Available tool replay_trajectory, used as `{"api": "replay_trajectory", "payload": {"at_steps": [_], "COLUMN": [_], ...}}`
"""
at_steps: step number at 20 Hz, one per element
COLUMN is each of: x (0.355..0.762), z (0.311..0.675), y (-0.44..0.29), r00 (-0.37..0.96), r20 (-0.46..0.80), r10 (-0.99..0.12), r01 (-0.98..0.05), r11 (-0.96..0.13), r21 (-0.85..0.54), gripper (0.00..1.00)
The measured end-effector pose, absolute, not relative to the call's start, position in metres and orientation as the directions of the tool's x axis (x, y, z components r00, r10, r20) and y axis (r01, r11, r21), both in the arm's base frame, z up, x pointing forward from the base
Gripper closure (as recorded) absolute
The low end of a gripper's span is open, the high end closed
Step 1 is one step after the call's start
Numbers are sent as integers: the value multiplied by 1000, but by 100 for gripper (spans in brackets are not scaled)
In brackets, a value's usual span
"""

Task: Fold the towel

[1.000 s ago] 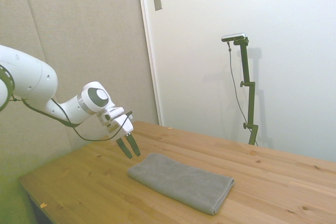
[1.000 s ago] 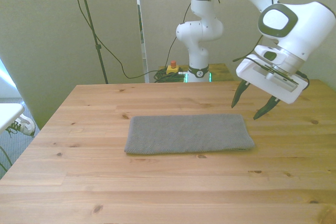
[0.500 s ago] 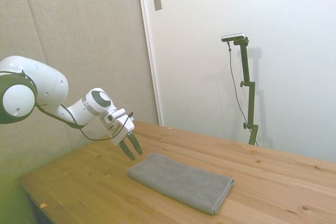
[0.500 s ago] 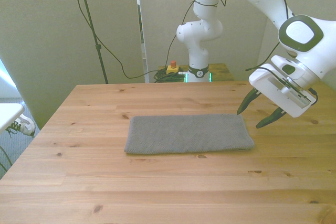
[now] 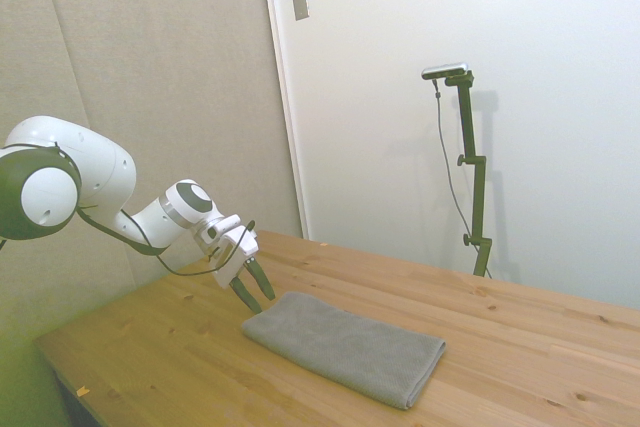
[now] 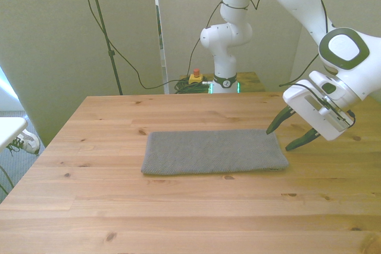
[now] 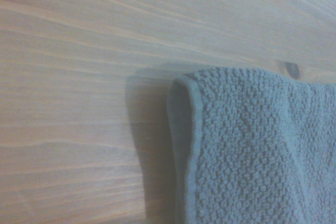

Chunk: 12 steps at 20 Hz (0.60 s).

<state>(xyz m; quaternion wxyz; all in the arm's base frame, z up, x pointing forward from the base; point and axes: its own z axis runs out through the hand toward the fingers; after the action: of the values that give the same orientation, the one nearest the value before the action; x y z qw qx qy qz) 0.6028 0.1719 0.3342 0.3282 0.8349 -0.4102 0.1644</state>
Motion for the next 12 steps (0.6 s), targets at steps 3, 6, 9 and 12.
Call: {"api": "replay_trajectory", "payload": {"at_steps": [3, 6, 9, 12], "x": [604, 608, 608, 604], "z": [331, 329, 328, 326], "y": [160, 146, 140, 140], "r00": [603, 601, 604, 610], "r20": [550, 569, 580, 578], "r10": [-578, -562, -546, -542], "r01": [-798, -800, -797, -792], "r11": [-430, -425, -432, -445], "r21": [422, 424, 423, 418], "gripper": [100, 100, 100, 100]}}
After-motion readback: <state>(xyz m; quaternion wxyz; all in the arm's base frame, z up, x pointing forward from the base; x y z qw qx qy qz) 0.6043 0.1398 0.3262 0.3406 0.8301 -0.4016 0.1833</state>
